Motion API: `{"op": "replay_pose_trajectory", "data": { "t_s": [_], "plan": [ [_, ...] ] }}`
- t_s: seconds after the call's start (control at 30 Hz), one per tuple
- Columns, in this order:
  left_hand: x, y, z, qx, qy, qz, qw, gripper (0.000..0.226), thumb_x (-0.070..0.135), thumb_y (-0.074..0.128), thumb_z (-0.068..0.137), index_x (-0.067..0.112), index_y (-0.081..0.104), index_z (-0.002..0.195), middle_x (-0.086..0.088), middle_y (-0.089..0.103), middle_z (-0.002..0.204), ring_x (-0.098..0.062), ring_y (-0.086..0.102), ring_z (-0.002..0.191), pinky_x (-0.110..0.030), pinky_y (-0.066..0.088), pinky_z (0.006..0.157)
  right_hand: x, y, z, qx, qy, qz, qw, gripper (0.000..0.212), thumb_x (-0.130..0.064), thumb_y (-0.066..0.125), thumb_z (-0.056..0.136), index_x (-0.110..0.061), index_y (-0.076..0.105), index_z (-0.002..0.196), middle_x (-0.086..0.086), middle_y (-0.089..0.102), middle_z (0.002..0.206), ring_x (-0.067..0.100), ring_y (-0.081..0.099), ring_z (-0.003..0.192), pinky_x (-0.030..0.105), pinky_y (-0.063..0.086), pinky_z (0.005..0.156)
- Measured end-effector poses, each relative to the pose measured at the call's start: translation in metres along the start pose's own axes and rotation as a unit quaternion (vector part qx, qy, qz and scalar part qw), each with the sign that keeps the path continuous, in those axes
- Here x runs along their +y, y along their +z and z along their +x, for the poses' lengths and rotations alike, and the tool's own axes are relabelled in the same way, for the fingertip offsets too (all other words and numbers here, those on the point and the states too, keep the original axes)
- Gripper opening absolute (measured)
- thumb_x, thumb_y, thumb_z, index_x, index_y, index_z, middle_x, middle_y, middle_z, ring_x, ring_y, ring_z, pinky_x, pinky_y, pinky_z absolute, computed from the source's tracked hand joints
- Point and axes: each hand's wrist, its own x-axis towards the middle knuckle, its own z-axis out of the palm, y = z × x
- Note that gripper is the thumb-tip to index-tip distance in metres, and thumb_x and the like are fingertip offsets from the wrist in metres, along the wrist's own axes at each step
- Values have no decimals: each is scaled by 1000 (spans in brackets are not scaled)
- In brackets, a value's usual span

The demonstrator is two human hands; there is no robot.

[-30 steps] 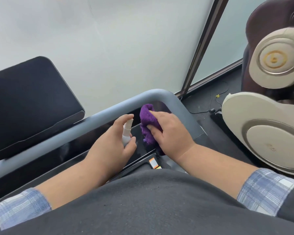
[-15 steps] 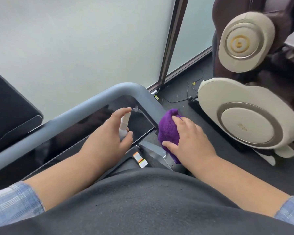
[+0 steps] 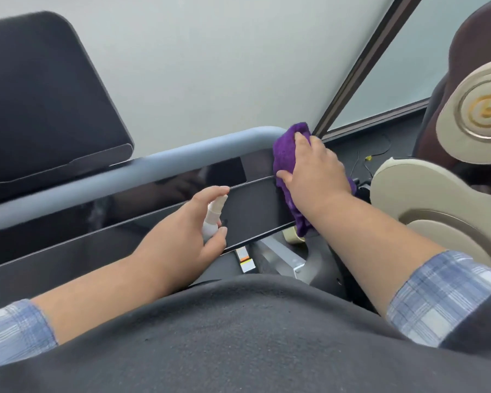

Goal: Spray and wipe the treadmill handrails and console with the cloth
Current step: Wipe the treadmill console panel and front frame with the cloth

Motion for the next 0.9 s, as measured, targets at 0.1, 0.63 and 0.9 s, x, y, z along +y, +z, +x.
{"op": "replay_pose_trajectory", "data": {
  "t_s": [0.1,0.63,0.9],
  "plan": [
    [-7,-5,-11,8,-11,-12,1000,65,39,59,88,64,19,133,31,58,99,3,59,86,-23,44,70,-11,-5,31,-27,-95,-60,993,89,-52,65,90,-20,18,158,11,31,158,32,35,141,46,34,113],
    [5,-13,-14,33,28,-18,999,63,39,59,83,57,26,135,22,61,90,1,60,74,-20,46,70,-93,0,26,-55,-299,-7,953,85,-53,64,89,-31,18,158,1,21,164,24,16,151,45,19,120],
    [25,2,7,3,53,7,999,65,39,60,85,63,21,131,32,55,105,4,60,83,-17,42,67,-17,-15,12,-53,-72,-3,996,95,-51,71,85,-25,15,158,7,23,162,29,27,143,46,35,111]
  ]
}}
